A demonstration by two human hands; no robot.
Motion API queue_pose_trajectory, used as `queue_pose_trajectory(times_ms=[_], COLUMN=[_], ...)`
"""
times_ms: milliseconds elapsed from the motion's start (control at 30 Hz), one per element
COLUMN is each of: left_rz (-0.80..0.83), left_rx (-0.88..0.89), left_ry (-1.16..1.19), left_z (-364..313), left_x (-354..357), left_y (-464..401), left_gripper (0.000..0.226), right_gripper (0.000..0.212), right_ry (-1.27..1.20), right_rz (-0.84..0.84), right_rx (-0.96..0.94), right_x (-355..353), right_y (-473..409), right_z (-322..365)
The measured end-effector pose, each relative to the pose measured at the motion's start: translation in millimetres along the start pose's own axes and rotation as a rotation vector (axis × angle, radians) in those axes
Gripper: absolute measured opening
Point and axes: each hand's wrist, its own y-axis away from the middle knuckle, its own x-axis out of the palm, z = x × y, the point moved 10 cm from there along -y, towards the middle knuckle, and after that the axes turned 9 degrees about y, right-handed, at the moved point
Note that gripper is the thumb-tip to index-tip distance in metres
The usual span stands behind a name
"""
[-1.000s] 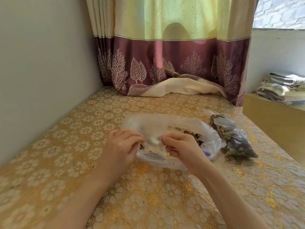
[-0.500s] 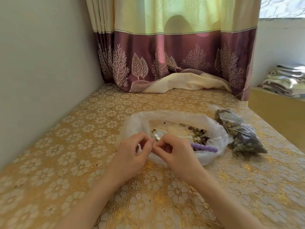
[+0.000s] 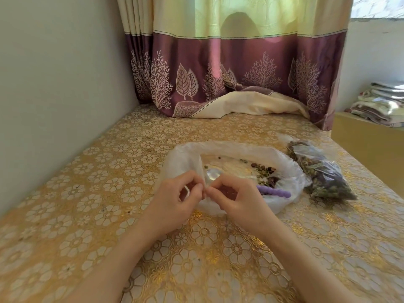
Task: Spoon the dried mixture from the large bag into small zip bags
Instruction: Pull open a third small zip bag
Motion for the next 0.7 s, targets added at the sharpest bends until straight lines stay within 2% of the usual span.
queue_pose_trajectory(times_ms=[167, 400, 633, 700], left_rz=[0.01, 0.019, 0.018, 0.002], left_rx=[-0.064, -0.091, -0.045, -0.031], left_ry=[0.019, 0.128, 0.017, -0.01], left_z=[6.5, 11.1, 7.9, 6.1], left_x=[2.2, 0.6, 1.8, 1.0], left_y=[-0.4, -1.1, -0.3, 0.0], left_gripper=[0.028, 0.026, 0.016, 0.016], right_gripper=[0.014, 0.017, 0.004, 0.007], right_ry=[0.144, 0.009, 0.143, 0.169], right_rz=[-0.021, -0.051, -0.091, -0.098], right_rx=[-0.029, 0.01, -0.025, -0.036], right_x=[4.8, -3.2, -5.6, -6.1], right_y=[1.9, 0.6, 0.7, 1.3], right_z=[1.0, -1.4, 2.4, 2.8])
